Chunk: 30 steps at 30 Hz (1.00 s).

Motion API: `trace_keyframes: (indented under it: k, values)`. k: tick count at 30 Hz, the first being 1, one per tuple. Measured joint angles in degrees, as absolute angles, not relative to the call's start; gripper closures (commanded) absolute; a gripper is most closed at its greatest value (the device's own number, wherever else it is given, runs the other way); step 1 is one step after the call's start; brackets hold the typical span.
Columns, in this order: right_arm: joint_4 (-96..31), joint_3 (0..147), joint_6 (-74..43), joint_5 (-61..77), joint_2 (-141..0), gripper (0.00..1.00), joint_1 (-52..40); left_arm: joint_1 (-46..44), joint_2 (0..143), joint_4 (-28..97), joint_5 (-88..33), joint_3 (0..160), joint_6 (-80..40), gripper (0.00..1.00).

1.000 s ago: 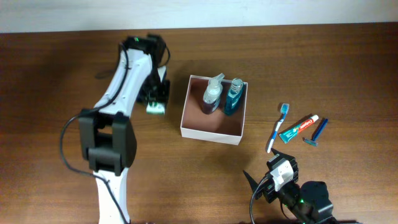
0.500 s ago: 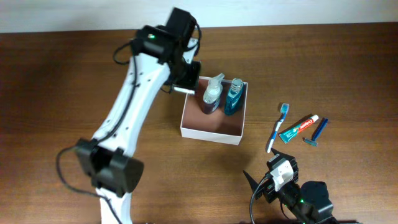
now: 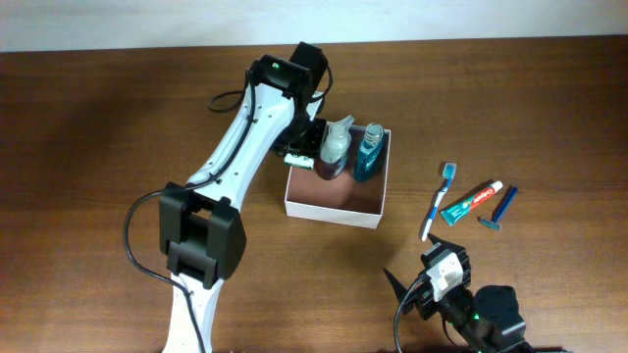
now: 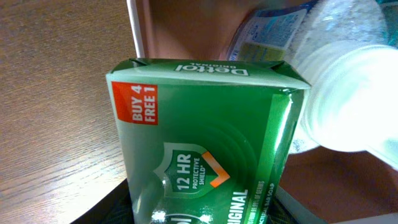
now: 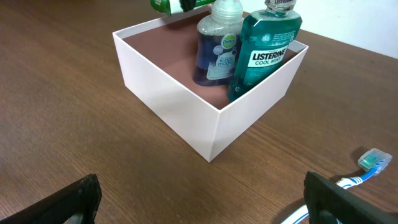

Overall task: Pack container
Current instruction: 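Lower the green soap box into the box's front-left corner, release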

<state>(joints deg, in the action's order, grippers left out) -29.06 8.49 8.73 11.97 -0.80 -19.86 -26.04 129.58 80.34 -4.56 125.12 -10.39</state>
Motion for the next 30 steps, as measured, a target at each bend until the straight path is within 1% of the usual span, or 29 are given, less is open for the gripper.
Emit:
trace_keyframes:
  k: [11, 12, 14, 15, 17, 19, 23, 25, 30]
  values:
    - [-29.1, 8.5, 8.7, 12.0, -0.8, 0.01, -19.9, -27.1, 130.3, 81.6, -4.5, 125.1, -16.9, 0.63]
    - [-29.1, 8.5, 8.7, 12.0, -0.8, 0.01, -19.9, -27.4, 130.3, 81.6, -4.6, 125.1, -17.4, 0.60]
    - [-29.1, 8.5, 8.7, 12.0, -0.8, 0.02, -19.9, -27.9, 130.3, 81.6, -4.5, 125.1, -18.0, 0.57]
    - [-29.1, 8.5, 8.8, 12.0, -0.8, 0.01, -19.9, -28.3, 130.3, 81.6, -4.5, 125.1, -18.3, 0.54]
    - [-29.1, 8.5, 8.7, 12.0, -0.8, 0.01, -19.9, -28.8, 130.3, 81.8, -4.4, 125.1, -18.7, 0.46]
    - [-29.1, 8.5, 8.7, 12.0, -0.8, 0.01, -19.9, -29.2, 130.3, 82.5, -4.0, 125.1, -19.2, 0.34]
    - [-29.1, 8.5, 8.8, 12.0, -0.8, 0.01, -19.9, -29.3, 130.3, 86.6, -3.6, 125.1, -19.6, 0.22]
    - [-29.1, 8.5, 8.7, 12.0, -0.8, 0.01, -19.9, -29.1, 130.3, 88.8, -2.9, 125.1, -19.7, 0.19]
    - [-29.1, 8.5, 8.7, 12.0, -0.8, 0.01, -19.8, -27.2, 130.3, 95.1, -0.8, 126.2, -19.7, 0.19]
